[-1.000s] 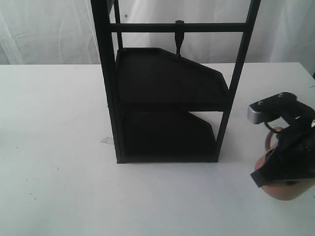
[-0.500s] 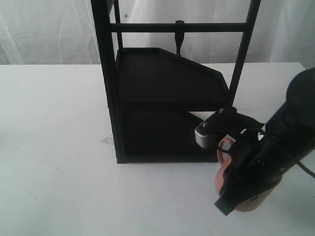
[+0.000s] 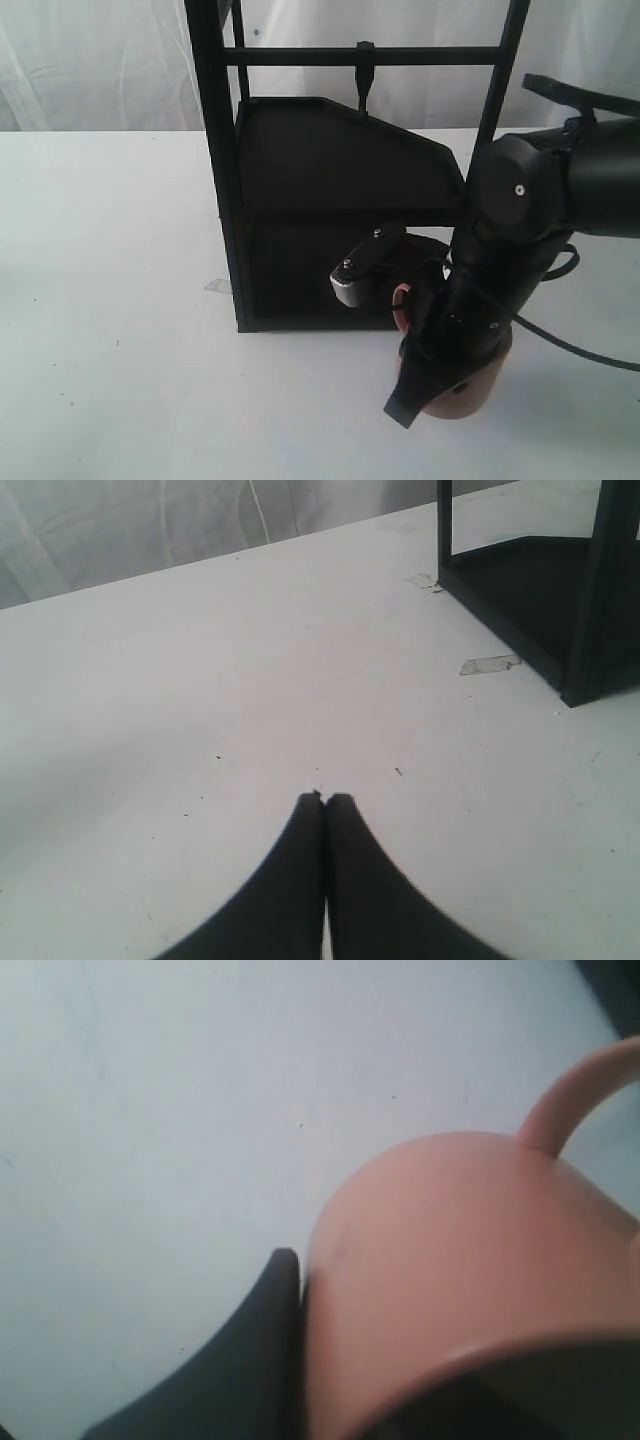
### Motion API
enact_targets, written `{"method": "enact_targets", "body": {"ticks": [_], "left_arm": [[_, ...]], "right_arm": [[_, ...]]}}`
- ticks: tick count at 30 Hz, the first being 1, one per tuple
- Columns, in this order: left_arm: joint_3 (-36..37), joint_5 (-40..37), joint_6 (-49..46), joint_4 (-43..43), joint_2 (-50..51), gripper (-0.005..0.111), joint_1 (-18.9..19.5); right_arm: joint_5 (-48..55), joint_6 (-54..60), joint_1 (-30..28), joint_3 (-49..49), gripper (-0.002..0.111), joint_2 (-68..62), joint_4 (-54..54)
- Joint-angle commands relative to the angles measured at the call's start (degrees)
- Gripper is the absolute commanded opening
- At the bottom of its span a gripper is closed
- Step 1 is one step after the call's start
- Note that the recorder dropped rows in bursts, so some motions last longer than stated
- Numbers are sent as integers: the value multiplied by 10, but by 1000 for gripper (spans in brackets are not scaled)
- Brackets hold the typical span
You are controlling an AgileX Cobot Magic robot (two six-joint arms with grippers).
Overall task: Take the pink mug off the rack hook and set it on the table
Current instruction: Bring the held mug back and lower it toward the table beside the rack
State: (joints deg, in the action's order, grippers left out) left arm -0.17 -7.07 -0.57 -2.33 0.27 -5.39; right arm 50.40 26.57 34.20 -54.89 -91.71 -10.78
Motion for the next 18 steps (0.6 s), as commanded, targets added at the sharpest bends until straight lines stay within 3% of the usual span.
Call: {"method": "enact_targets", "body": {"ticks": [1, 18], "left_arm": [[2, -2, 6, 1, -3, 0, 1], [2, -2, 6, 1, -3, 0, 1]], "right_arm": [[-7, -4, 1, -10, 0, 1, 4], [-17, -13, 1, -10, 0, -41, 2]]}}
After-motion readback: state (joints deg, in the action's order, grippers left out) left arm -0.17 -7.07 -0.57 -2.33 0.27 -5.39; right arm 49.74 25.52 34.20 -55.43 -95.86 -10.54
